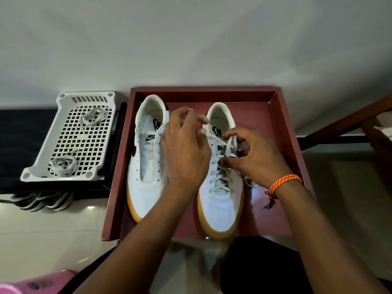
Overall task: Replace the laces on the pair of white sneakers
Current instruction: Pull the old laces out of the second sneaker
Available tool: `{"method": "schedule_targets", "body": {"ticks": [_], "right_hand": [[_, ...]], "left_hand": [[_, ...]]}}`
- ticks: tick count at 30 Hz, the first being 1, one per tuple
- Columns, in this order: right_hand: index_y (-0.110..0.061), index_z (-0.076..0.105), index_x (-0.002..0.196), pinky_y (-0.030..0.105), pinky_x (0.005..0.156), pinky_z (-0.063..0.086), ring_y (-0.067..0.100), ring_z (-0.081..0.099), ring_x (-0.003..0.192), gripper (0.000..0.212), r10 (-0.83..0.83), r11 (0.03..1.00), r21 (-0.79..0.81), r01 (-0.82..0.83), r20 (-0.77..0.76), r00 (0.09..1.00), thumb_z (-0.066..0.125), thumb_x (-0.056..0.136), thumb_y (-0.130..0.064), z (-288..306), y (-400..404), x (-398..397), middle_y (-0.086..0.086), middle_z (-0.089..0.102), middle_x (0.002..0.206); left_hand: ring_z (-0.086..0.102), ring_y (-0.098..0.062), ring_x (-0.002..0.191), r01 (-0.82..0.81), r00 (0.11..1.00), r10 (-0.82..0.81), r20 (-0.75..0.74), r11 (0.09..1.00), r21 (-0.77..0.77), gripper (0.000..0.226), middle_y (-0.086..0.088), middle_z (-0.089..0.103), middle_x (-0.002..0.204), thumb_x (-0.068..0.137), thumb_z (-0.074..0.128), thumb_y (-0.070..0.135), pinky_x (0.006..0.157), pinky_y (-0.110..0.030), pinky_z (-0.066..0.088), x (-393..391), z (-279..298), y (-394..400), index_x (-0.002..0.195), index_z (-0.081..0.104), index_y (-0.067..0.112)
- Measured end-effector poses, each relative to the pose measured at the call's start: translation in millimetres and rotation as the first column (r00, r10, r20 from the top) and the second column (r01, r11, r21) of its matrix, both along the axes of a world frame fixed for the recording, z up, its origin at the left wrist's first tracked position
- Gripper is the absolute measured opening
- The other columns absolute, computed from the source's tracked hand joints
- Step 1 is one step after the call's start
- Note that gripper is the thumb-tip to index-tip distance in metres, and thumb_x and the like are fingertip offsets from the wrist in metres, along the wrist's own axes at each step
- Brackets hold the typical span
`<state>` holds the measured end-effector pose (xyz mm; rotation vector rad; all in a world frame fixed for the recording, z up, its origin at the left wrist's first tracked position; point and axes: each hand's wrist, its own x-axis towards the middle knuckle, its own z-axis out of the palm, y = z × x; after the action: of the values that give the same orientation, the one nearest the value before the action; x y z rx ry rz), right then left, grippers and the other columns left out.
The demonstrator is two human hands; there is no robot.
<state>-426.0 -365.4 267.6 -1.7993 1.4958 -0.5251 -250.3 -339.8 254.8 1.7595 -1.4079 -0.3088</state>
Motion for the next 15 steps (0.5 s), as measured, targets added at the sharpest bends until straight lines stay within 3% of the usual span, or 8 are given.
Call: {"method": "schedule_targets", "body": {"ticks": [4,6,9,11,13,15], "right_hand": [[-0.043,0.066,0.122,0.035,0.087,0.058,0.018,0.065,0.106,0.055,0.019,1.000,-0.018,-0.019,-0.005,1.000,0.092,0.075,-0.032,-1.2,-1.4,-0.2,-0.005,0.062,0.119],[-0.044,0.066,0.122,0.035,0.087,0.058,0.018,0.065,0.106,0.054,0.027,1.000,-0.012,-0.027,-0.008,1.000,0.090,0.076,-0.030,-1.5,-1.7,0.7,-0.004,0.061,0.120],[-0.045,0.066,0.122,0.035,0.086,0.058,0.019,0.064,0.106,0.057,0.022,1.000,-0.004,-0.022,-0.003,1.000,0.093,0.074,-0.032,-1.8,-1.9,0.6,-0.002,0.062,0.119],[-0.043,0.066,0.121,0.024,0.079,0.054,0.015,0.064,0.102,0.057,0.018,1.000,0.003,-0.018,-0.001,1.000,0.095,0.074,-0.032,-1.1,-2.0,-0.2,0.000,0.061,0.120],[-0.042,0.066,0.120,0.013,0.070,0.047,0.006,0.063,0.096,0.055,0.030,1.000,0.003,-0.030,-0.015,0.999,0.095,0.074,-0.031,-0.9,-2.6,-0.6,0.000,0.061,0.120],[-0.042,0.066,0.118,0.012,0.067,0.044,0.003,0.062,0.093,0.054,0.030,1.000,0.007,-0.030,-0.016,0.999,0.096,0.074,-0.031,-0.7,-2.9,-0.4,-0.001,0.061,0.119]], "left_hand": [[0.035,-0.025,0.148,0.172,0.966,-0.198,0.164,0.972,0.161,0.018,0.004,0.038,0.162,0.102,0.062,0.040,0.110,-0.054,0.040,-7.5,-6.9,5.1,0.111,0.075,0.031],[0.033,-0.027,0.150,0.202,0.957,-0.234,0.171,0.962,0.184,0.014,0.003,0.036,0.166,0.101,0.068,0.036,0.110,-0.058,0.040,-10.7,-11.5,5.9,0.108,0.077,0.028],[0.048,-0.029,0.136,0.167,0.975,-0.174,0.141,0.984,0.062,0.009,0.001,0.047,0.156,0.101,0.070,0.027,0.100,-0.059,0.046,-11.3,-9.5,3.7,0.094,0.074,0.023],[0.054,-0.024,0.123,0.074,0.996,-0.072,0.055,0.997,-0.024,0.016,0.002,0.051,0.147,0.104,0.065,0.028,0.094,-0.056,0.050,-7.1,-4.8,0.3,0.091,0.070,0.021],[0.055,-0.017,0.118,-0.033,0.999,0.032,-0.011,0.998,-0.063,0.020,0.003,0.051,0.141,0.105,0.058,0.033,0.092,-0.053,0.053,0.0,-1.8,-2.1,0.093,0.069,0.021],[0.052,-0.016,0.122,-0.048,0.999,0.048,0.005,0.998,-0.046,0.017,0.005,0.050,0.140,0.102,0.053,0.030,0.096,-0.051,0.053,4.8,-1.7,-1.8,0.099,0.069,0.024]]}}
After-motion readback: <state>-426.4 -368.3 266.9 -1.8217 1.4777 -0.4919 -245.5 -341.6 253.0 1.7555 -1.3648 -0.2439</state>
